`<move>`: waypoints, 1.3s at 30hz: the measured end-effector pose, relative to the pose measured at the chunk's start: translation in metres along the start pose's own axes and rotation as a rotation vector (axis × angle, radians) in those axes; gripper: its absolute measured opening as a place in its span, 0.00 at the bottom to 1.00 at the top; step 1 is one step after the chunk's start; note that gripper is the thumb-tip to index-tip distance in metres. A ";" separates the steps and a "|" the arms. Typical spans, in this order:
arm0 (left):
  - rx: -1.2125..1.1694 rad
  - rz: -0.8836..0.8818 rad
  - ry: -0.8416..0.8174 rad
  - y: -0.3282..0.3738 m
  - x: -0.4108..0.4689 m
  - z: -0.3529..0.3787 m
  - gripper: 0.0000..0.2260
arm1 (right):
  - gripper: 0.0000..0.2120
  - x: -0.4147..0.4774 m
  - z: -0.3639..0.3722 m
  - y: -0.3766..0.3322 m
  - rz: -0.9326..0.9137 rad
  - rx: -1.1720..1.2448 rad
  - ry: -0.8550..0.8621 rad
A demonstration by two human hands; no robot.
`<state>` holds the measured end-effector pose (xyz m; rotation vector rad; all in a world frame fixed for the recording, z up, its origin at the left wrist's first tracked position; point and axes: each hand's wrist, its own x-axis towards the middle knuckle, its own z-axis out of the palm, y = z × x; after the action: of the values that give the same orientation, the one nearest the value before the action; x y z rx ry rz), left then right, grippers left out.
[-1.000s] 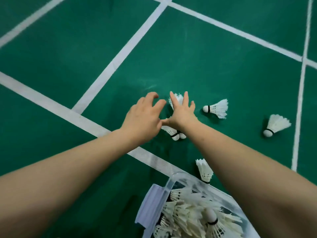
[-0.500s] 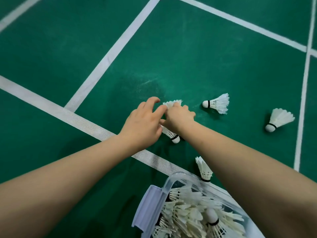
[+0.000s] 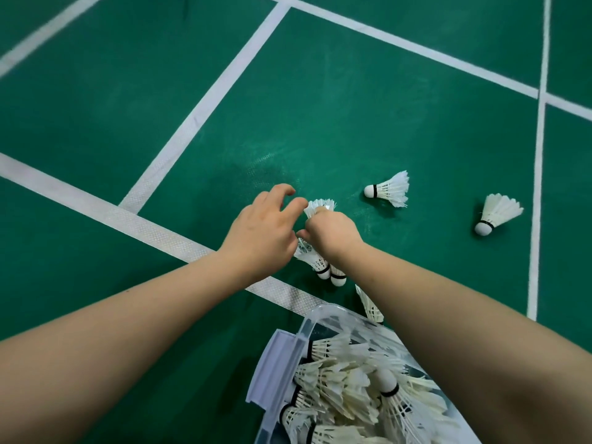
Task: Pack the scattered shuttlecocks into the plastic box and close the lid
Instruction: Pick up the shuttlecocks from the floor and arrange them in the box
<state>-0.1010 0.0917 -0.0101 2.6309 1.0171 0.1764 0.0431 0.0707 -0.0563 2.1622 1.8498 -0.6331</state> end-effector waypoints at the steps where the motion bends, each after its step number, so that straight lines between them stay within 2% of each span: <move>1: 0.005 0.004 0.004 0.001 0.000 -0.001 0.19 | 0.18 -0.001 -0.001 0.002 0.004 0.013 0.005; 6: 0.005 0.017 0.035 0.009 -0.003 -0.008 0.18 | 0.16 -0.010 -0.015 0.008 0.028 0.065 0.077; 11: 0.001 0.072 0.045 0.026 -0.023 -0.015 0.19 | 0.19 -0.033 -0.049 0.011 0.035 0.030 0.246; 14: 0.018 0.086 0.032 0.038 -0.033 -0.024 0.20 | 0.19 -0.054 -0.071 0.009 0.053 0.010 0.316; 19: 0.019 0.154 0.107 0.074 -0.046 -0.052 0.18 | 0.18 -0.116 -0.109 0.008 0.095 0.002 0.428; 22: -0.088 0.167 0.177 0.107 -0.063 -0.080 0.19 | 0.17 -0.164 -0.130 0.007 0.151 0.060 0.479; 27: -0.524 -0.027 0.149 0.151 -0.102 -0.106 0.27 | 0.17 -0.244 -0.143 -0.002 0.248 0.167 0.526; 32: -0.848 -0.093 -0.071 0.181 -0.138 -0.101 0.36 | 0.19 -0.306 -0.124 -0.011 0.255 0.241 0.549; 36: -0.811 -0.110 -0.119 0.186 -0.157 -0.092 0.31 | 0.23 -0.327 -0.092 -0.021 0.242 0.282 0.532; 39: -0.801 -0.117 -0.139 0.188 -0.167 -0.086 0.27 | 0.20 -0.329 -0.075 -0.022 0.239 0.349 0.493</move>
<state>-0.1245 -0.1303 0.1326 1.8286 0.8203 0.2952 -0.0020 -0.1820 0.1641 2.9322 1.7413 -0.4196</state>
